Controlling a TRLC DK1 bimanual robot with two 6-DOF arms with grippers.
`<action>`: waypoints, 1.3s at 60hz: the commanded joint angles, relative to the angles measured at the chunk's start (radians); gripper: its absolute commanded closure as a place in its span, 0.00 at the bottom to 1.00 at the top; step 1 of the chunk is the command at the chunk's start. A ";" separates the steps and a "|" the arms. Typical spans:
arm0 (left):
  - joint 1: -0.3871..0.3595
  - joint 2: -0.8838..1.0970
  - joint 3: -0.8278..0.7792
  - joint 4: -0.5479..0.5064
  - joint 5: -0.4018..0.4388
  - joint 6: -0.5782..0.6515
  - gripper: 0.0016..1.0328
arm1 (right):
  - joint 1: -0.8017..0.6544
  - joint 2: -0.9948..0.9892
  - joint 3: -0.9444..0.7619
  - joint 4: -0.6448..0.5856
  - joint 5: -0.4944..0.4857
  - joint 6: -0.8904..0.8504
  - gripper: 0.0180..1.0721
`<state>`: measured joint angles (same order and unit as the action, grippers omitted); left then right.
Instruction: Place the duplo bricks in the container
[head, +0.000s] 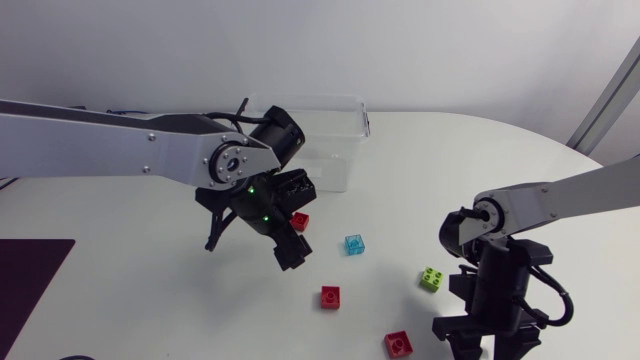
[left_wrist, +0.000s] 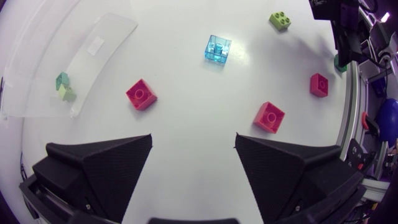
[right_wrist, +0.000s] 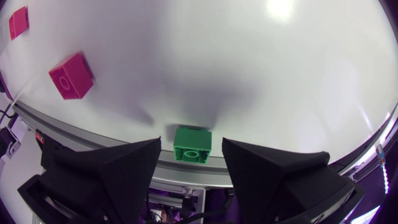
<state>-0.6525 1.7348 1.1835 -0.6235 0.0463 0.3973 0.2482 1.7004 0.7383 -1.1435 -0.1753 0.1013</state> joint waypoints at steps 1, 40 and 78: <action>-0.007 -0.031 0.008 -0.016 -0.008 0.020 0.10 | 0.006 -0.004 -0.017 0.011 -0.001 0.011 0.41; -0.015 -0.084 0.004 -0.045 -0.033 0.023 0.10 | -0.070 0.021 -0.019 0.025 0.003 0.021 0.66; -0.007 -0.070 0.008 -0.044 -0.033 0.029 0.10 | -0.001 0.030 -0.019 0.025 -0.035 0.014 0.71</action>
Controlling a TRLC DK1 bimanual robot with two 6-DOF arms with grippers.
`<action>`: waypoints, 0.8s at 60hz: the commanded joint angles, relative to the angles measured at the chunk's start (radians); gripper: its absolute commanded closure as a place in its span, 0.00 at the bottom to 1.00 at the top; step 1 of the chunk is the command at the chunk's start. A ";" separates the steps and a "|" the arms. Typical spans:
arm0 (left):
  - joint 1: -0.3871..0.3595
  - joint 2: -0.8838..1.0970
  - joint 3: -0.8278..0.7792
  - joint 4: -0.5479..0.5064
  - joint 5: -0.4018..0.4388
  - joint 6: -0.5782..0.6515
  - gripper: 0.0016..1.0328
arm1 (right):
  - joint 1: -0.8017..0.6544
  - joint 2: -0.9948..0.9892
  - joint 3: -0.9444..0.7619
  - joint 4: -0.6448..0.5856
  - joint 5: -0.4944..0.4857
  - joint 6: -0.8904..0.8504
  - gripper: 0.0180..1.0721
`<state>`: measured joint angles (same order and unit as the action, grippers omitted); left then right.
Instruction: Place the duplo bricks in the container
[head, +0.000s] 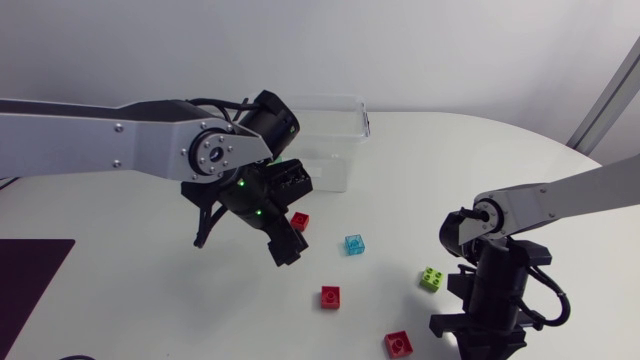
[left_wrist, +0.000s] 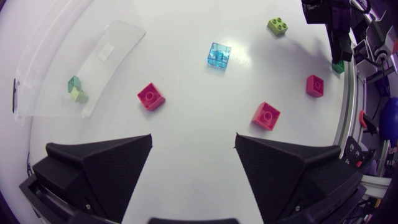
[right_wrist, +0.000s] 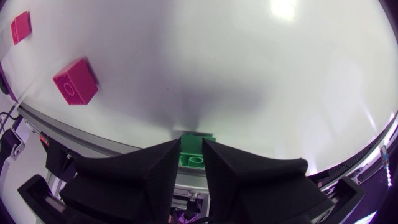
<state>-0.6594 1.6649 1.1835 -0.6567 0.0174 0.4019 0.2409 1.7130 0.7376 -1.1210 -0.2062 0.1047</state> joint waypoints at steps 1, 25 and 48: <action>0.000 -0.001 0.010 -0.011 -0.004 0.025 0.10 | 0.006 0.017 -0.018 0.003 -0.002 0.009 0.71; -0.016 -0.001 -0.016 -0.011 -0.004 0.025 0.10 | 0.015 -0.044 -0.015 0.003 -0.010 -0.005 0.74; -0.029 -0.004 -0.002 -0.012 -0.007 0.023 0.10 | -0.169 -0.101 -0.012 -0.011 0.105 -0.036 0.55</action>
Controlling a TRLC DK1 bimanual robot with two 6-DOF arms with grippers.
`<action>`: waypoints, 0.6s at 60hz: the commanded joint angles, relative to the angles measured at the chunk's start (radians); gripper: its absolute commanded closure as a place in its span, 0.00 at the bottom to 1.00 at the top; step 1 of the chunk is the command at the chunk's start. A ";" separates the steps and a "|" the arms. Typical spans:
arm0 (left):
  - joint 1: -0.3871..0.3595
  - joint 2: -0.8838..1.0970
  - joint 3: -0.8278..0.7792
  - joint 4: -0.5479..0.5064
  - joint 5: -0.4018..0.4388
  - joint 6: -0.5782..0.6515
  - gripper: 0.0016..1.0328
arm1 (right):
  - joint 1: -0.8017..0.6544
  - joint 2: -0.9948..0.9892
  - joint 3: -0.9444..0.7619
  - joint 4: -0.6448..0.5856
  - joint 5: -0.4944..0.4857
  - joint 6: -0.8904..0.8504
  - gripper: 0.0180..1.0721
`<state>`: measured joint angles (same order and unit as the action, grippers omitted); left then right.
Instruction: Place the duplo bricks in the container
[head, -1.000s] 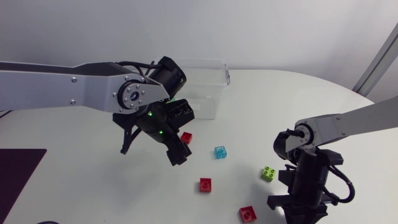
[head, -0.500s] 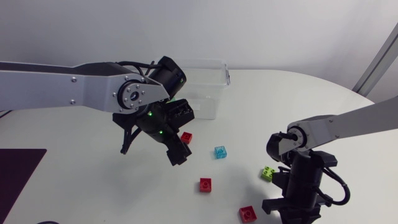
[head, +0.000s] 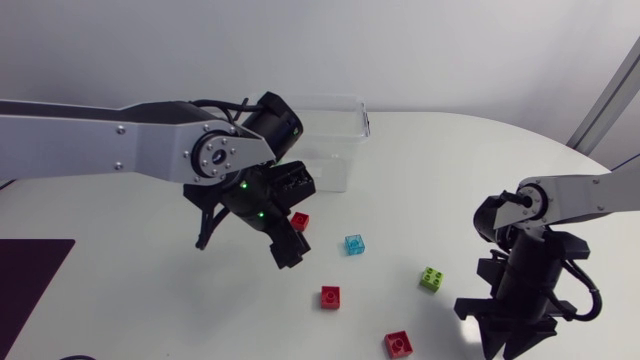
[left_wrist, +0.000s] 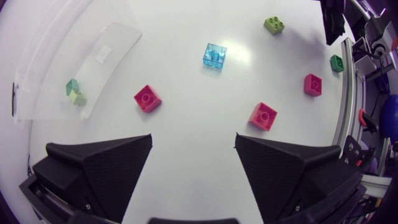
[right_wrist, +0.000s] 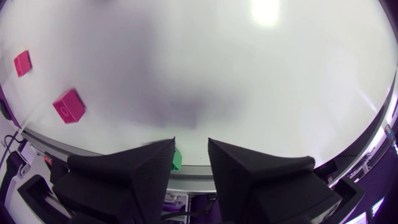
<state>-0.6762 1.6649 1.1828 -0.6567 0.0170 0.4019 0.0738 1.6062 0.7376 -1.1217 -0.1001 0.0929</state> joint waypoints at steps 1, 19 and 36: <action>-0.013 -0.004 -0.002 -0.012 -0.006 0.023 0.10 | 0.003 0.011 -0.012 -0.009 -0.010 -0.028 0.55; -0.002 -0.017 0.000 -0.031 -0.012 0.037 0.10 | 0.081 0.081 -0.012 -0.018 -0.085 -0.055 0.51; -0.006 -0.007 0.005 -0.029 -0.012 0.038 0.10 | 0.173 0.158 -0.009 -0.029 -0.087 -0.073 0.43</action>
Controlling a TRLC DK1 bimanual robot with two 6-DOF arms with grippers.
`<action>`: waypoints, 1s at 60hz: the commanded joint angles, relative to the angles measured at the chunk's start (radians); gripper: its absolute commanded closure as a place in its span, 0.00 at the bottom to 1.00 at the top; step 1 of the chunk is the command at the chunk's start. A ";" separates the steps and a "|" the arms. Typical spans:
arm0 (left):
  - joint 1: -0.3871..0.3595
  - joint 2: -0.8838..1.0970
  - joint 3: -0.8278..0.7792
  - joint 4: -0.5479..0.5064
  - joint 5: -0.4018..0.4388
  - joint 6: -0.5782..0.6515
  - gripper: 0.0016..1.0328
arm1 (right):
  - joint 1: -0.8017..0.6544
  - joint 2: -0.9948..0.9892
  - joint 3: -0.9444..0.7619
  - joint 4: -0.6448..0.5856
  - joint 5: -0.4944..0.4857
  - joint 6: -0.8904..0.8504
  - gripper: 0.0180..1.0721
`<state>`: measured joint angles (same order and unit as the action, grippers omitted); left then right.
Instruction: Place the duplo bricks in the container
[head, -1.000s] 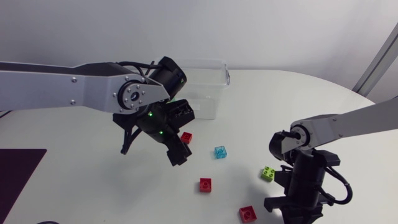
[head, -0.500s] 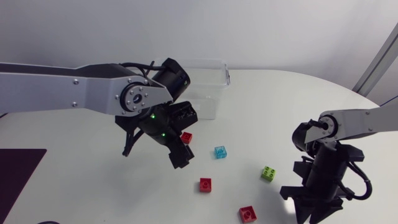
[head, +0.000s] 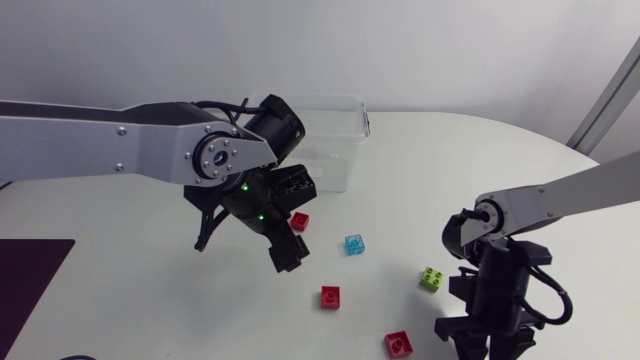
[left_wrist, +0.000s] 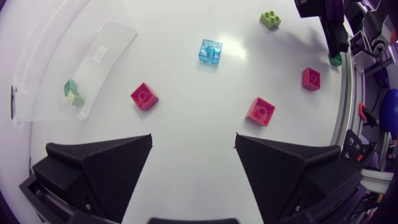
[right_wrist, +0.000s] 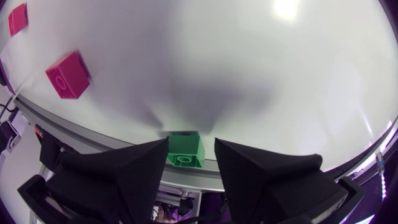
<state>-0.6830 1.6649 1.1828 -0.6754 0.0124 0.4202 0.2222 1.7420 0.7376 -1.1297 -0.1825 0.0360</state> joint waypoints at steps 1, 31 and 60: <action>0.000 -0.007 0.003 -0.010 -0.008 0.020 0.10 | 0.029 0.021 -0.009 -0.021 -0.006 -0.016 0.43; 0.008 -0.008 -0.005 -0.012 -0.008 0.025 0.10 | 0.135 0.063 -0.014 -0.016 -0.015 -0.018 0.43; 0.014 -0.021 -0.009 -0.010 -0.008 0.034 0.10 | 0.032 0.017 -0.009 -0.010 0.017 -0.001 0.95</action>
<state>-0.6697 1.6646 1.1828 -0.6754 0.0124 0.4313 0.2539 1.7939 0.7376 -1.1328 -0.1638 0.0254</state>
